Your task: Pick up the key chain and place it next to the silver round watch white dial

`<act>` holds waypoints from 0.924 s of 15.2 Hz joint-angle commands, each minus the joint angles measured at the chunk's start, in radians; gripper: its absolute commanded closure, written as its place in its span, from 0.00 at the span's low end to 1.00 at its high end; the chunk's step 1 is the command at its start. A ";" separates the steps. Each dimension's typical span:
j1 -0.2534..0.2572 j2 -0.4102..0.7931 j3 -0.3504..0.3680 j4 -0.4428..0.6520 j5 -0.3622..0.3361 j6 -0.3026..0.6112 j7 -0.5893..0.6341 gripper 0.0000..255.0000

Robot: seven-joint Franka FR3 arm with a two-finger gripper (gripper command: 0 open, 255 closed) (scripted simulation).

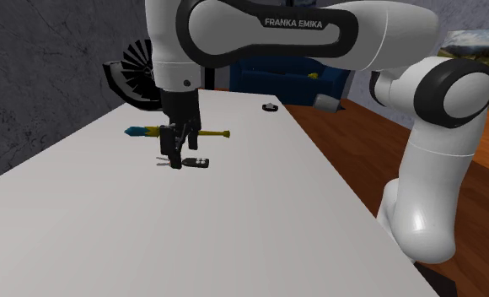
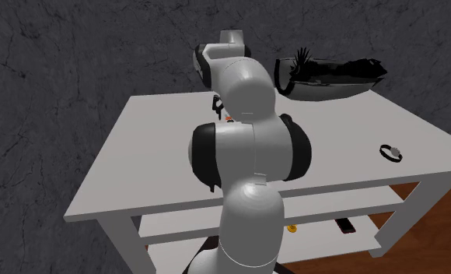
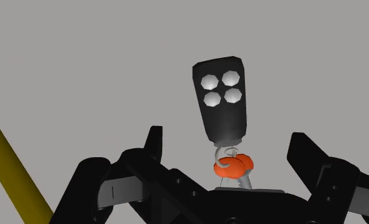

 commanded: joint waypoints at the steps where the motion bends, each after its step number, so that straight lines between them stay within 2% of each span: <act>1: -0.002 -0.006 -0.001 -0.028 0.002 0.023 -0.003 0.00; 9: -0.002 -0.006 -0.001 -0.028 0.002 0.022 -0.003 0.00; 10: -0.002 -0.006 -0.001 -0.028 0.002 0.022 -0.003 1.00; 14: -0.003 -0.007 -0.002 -0.033 0.003 0.027 -0.003 1.00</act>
